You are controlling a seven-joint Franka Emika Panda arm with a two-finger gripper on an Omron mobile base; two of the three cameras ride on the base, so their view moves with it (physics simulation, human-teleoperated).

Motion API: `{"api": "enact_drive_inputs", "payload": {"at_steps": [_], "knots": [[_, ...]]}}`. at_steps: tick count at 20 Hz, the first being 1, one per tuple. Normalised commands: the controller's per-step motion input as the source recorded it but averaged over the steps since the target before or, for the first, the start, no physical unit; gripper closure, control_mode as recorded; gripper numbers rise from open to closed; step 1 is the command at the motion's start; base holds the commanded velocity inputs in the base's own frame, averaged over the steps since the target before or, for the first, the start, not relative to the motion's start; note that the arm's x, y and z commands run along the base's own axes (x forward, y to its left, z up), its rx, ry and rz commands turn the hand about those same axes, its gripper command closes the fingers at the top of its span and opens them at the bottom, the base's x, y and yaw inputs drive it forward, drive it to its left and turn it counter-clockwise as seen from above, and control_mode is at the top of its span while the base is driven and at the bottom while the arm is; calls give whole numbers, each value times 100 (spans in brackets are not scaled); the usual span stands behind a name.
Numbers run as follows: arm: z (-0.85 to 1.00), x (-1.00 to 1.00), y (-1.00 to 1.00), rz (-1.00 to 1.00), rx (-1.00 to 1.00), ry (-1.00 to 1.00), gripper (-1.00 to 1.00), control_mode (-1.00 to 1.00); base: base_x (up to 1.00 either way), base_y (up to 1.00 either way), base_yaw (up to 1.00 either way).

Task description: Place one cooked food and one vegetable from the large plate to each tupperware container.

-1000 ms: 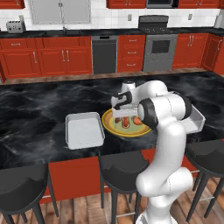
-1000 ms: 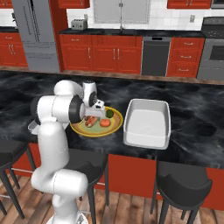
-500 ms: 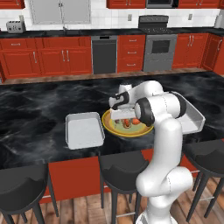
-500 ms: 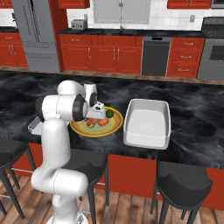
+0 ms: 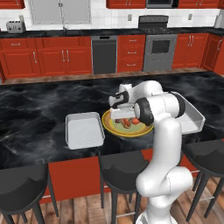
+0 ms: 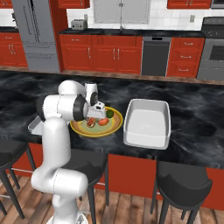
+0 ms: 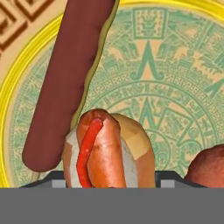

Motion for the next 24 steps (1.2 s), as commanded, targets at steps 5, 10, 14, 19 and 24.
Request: {"api": "enact_drive_inputs", "payload": {"at_steps": [5,10,14,19,24], "knots": [[14,-4,0,-2,0,0,100,-100,0,0,0],[96,-43,12,-5,0,2,100,-100,0,0,0],[68,-90,51,-22,4,0,100,-100,0,0,0],[57,-92,76,-36,10,-8,100,-100,0,0,0],[57,-30,91,-1,-8,-3,100,-100,0,0,0]]}}
